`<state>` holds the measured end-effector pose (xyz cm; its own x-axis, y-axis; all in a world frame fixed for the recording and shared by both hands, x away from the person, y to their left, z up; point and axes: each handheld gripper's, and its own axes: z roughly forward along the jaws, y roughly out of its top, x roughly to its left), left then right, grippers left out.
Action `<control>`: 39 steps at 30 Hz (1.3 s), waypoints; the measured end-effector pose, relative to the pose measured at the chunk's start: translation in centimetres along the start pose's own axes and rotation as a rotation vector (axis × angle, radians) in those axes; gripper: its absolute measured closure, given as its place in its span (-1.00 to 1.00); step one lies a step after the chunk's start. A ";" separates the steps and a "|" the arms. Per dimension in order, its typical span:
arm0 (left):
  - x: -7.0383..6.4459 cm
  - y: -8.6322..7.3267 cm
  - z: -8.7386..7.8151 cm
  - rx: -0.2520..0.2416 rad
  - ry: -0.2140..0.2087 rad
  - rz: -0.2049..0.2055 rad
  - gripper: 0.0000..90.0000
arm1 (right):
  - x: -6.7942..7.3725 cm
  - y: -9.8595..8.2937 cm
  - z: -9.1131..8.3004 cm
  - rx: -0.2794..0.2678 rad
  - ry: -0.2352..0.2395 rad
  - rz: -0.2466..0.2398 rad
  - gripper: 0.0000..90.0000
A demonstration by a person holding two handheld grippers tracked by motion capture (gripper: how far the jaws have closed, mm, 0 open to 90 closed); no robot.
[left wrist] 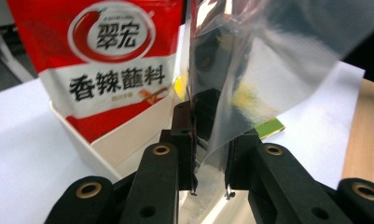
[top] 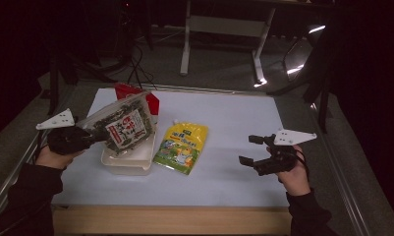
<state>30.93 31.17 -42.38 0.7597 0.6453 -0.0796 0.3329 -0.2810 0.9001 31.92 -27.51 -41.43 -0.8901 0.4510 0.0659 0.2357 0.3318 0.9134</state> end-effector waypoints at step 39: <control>-0.6 2.9 -0.6 0.070 0.024 0.026 0.74 | -0.1 0.0 0.1 -0.002 0.002 0.003 -0.70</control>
<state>31.16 30.38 -39.47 0.7554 0.6537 -0.0451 0.3521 -0.3468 0.8693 32.00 -27.46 -41.52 -0.8901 0.4504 0.0695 0.2378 0.3291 0.9139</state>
